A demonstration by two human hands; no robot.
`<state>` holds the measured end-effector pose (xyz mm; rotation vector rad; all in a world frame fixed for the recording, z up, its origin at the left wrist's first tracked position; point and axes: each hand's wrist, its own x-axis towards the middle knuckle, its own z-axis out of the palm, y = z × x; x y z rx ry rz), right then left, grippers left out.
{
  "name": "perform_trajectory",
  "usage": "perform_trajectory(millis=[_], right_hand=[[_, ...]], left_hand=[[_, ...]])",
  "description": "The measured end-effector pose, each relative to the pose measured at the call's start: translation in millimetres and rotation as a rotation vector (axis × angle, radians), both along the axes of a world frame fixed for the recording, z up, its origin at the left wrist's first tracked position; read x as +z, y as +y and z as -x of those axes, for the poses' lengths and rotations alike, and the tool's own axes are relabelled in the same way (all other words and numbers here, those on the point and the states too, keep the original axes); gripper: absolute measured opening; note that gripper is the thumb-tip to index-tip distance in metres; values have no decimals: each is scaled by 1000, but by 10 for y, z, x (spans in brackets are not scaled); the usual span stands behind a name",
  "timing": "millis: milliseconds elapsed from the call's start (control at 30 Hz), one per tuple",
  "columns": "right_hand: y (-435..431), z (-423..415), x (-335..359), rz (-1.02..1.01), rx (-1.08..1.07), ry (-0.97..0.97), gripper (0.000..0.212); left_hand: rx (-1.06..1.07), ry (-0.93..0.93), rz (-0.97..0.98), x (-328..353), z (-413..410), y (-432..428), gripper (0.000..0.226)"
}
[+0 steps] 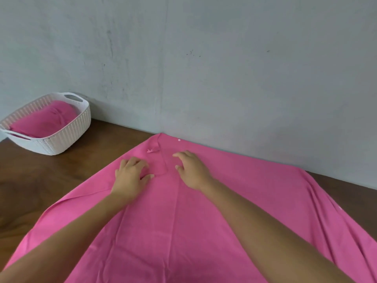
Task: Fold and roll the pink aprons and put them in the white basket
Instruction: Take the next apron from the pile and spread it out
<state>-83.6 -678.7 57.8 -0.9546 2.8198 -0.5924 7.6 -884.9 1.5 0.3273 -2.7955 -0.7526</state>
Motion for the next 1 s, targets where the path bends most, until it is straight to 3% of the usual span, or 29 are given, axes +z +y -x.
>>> perform_trajectory(millis=[133, 267, 433, 500, 700, 867, 1000], right_hand=[[-574, 206, 102, -16, 62, 4, 45], [-942, 349, 10, -137, 122, 34, 46], [-1083, 489, -66, -172, 98, 200, 14], [-1089, 558, -72, -92, 18, 180, 8], [-1035, 703, 76, 304, -276, -34, 8], [-971, 595, 61, 385, -157, -30, 1], [-937, 432, -52, 324, -1, -64, 14]], left_hand=[[-5, 78, 59, -69, 21, 17, 14], [18, 91, 297, -104, 16, 60, 15], [-38, 154, 414, -134, 94, -18, 23], [-48, 168, 334, -87, 151, -119, 30], [194, 216, -98, 196, 451, -604, 18], [392, 143, -198, 209, 698, -991, 20], [448, 85, -192, 168, 810, -1194, 20]])
